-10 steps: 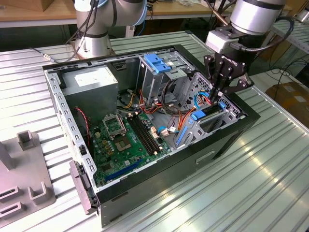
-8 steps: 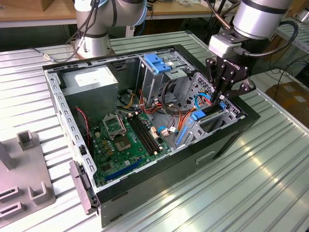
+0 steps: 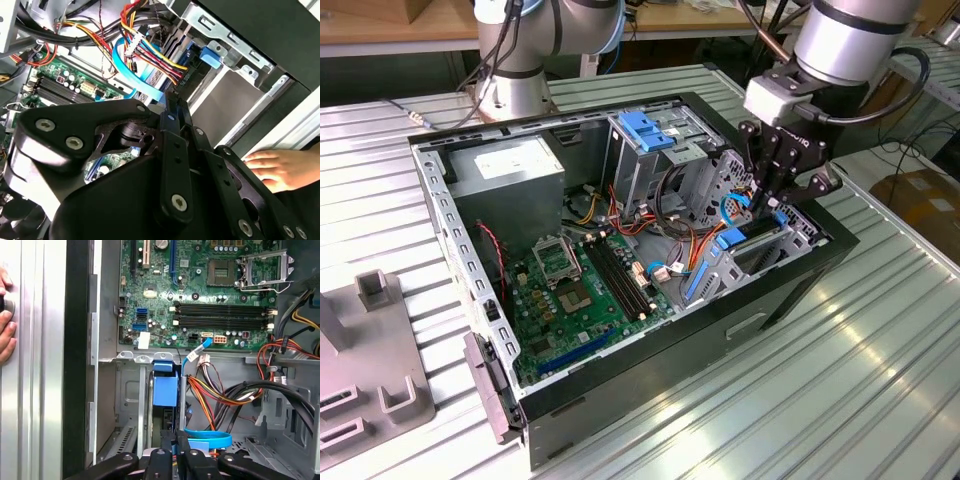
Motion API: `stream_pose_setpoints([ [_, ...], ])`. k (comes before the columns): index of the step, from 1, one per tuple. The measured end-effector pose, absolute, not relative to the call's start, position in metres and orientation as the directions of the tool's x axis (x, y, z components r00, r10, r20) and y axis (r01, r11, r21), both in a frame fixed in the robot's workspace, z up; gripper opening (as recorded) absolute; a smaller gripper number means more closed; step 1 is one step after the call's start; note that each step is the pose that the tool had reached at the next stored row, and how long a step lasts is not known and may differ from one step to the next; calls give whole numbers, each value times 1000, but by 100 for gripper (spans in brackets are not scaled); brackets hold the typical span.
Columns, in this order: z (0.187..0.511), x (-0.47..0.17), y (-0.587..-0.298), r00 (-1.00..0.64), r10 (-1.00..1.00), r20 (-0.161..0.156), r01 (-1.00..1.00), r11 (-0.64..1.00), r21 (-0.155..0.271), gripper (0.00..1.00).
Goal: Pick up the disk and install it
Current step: 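Insert the second disk wire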
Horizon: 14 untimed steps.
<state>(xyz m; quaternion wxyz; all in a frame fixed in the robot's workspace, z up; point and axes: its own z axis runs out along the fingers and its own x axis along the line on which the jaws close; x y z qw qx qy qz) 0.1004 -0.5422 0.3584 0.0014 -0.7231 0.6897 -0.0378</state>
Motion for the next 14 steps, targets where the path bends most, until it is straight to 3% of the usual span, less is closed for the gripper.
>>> stream_pose_setpoints([
  [14, 355, 85, -543, 61, -997, 40, -992, -65, -110, 16],
])
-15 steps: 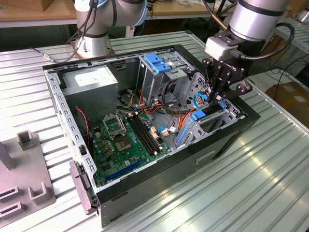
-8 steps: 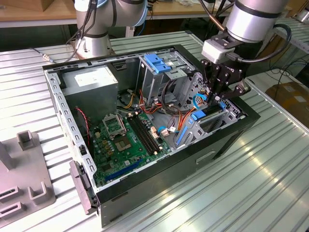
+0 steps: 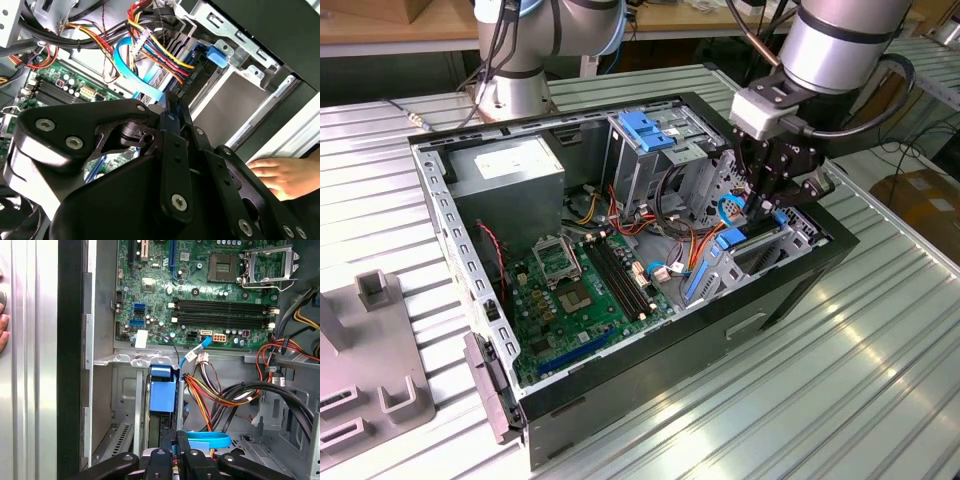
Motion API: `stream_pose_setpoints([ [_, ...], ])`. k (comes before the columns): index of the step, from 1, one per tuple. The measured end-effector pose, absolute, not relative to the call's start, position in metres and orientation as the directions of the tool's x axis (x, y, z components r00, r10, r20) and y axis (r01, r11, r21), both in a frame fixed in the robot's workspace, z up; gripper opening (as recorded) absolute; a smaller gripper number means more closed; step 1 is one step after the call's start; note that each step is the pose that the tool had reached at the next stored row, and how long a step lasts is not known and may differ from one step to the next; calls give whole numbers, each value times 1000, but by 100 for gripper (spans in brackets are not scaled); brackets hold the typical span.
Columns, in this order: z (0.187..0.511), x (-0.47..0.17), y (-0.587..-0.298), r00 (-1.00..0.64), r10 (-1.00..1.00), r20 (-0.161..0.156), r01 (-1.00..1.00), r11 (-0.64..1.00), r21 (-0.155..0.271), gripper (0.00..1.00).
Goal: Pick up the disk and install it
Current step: 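Insert the second disk wire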
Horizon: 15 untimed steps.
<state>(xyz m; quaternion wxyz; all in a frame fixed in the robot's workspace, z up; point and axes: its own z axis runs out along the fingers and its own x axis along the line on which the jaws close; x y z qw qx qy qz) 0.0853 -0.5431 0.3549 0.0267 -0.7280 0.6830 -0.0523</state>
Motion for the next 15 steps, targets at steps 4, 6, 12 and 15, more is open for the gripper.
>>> stream_pose_setpoints([
  [4, 355, 83, -544, 64, -997, 41, -989, -69, -134, 16],
  [6, 354, 82, -544, 66, -997, 41, -988, -71, -138, 16],
  [12, 352, 81, -549, 66, -997, 36, -986, -70, -148, 16],
  [15, 351, 81, -553, 66, -998, 14, -986, -67, -152, 16],
])
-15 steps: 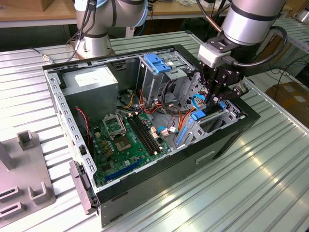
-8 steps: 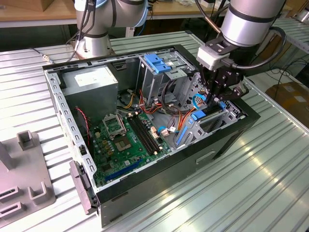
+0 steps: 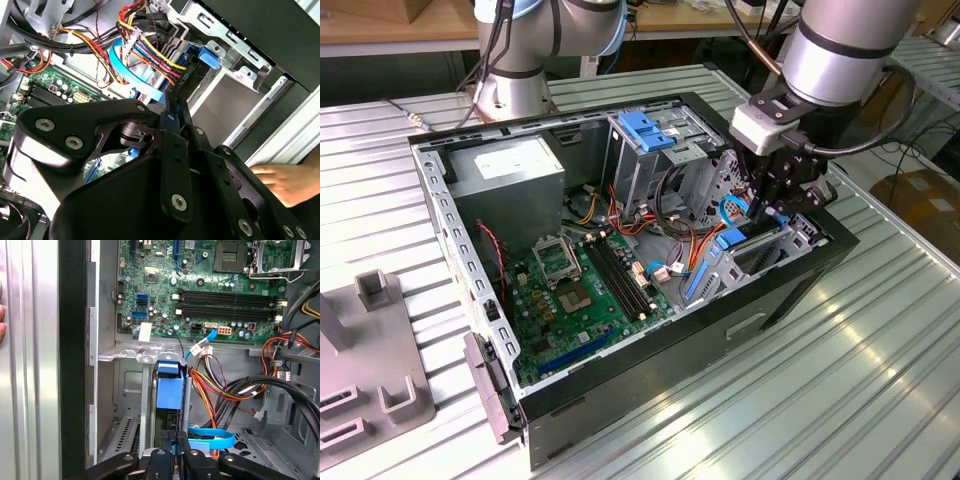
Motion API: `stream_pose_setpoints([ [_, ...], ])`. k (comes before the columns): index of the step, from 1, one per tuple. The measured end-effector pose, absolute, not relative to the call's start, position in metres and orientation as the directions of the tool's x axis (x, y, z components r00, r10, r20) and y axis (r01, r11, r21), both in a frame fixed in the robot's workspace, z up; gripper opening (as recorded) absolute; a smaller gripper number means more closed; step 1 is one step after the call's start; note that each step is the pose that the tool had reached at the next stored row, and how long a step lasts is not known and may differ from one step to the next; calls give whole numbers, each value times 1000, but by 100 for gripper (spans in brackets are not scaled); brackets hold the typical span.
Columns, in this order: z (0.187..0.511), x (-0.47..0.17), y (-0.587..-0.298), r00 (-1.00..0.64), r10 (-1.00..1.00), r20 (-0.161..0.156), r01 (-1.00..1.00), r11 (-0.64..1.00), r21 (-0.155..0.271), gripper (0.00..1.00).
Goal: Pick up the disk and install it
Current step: 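Insert the second disk wire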
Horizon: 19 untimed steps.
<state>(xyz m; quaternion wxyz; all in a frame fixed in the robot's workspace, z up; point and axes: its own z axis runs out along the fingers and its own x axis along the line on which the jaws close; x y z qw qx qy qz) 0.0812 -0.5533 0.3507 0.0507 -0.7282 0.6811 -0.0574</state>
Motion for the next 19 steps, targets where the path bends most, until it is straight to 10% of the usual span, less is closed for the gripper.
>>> stream_pose_setpoints([
  [5, 349, 81, -557, 66, -997, -38, -986, -59, -156, 16],
  [19, 347, 82, -562, 66, -997, -43, -986, -58, -156, 16],
])
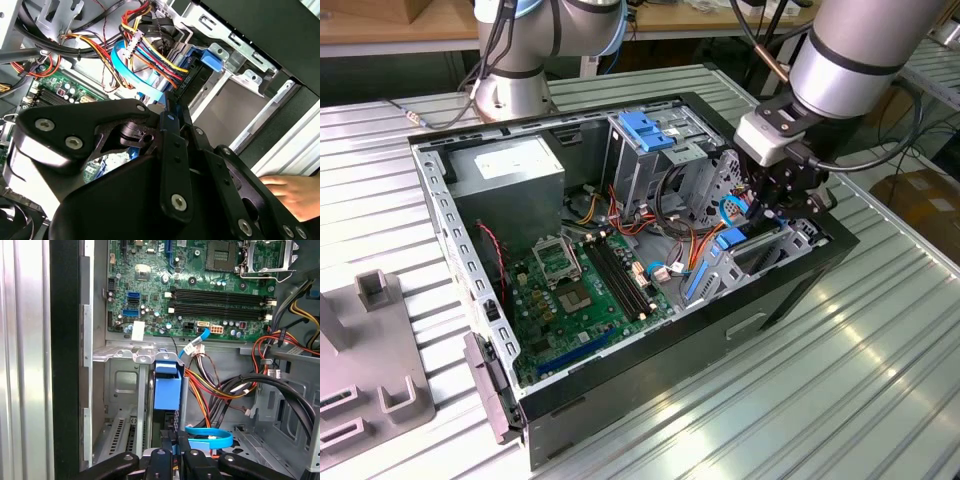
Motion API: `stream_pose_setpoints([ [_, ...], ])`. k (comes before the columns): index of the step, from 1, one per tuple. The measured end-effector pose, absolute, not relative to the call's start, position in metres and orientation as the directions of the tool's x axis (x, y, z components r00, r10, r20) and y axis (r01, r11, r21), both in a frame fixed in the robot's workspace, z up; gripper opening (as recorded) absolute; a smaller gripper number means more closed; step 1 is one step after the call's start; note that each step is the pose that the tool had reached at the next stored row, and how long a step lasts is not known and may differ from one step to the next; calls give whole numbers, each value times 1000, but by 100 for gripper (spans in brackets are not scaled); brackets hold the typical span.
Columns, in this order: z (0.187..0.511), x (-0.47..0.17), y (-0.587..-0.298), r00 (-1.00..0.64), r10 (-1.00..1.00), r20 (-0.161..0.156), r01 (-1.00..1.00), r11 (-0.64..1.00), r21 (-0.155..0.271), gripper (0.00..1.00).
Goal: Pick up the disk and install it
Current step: 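Insert the second disk wire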
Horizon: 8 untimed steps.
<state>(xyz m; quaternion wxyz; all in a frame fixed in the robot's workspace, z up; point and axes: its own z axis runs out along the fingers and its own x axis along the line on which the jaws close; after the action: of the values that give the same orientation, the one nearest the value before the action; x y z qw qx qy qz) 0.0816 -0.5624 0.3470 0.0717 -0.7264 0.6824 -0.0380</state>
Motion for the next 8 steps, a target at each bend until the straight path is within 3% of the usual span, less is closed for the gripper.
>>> stream_pose_setpoints([
  [8, 340, 82, -563, 66, -997, -47, -986, -58, -156, 16],
])
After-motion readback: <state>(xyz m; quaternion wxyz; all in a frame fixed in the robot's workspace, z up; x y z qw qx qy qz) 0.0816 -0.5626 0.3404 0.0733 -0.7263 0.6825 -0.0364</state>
